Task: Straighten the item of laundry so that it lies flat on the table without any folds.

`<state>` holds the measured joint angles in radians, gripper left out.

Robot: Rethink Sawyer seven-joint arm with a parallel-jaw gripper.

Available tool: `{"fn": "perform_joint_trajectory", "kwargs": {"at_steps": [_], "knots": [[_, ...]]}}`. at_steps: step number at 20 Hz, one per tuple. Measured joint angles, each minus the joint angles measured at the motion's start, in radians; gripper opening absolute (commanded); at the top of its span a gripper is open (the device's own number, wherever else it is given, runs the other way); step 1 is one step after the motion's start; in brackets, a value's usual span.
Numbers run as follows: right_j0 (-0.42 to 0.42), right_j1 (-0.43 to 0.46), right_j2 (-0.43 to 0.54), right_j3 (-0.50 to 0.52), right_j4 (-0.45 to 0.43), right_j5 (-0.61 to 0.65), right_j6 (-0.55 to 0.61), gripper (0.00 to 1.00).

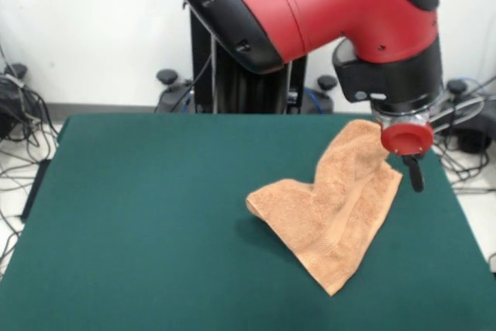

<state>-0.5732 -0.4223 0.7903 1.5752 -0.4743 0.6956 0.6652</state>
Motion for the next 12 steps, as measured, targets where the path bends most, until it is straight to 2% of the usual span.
{"fn": "perform_joint_trajectory", "kwargs": {"at_steps": [7, 12], "knots": [[0.060, -0.001, -0.087, -0.009, 0.056, 0.000, 0.095, 1.00], [0.067, -0.002, -0.127, -0.009, 0.062, 0.000, 0.115, 1.00]]}}
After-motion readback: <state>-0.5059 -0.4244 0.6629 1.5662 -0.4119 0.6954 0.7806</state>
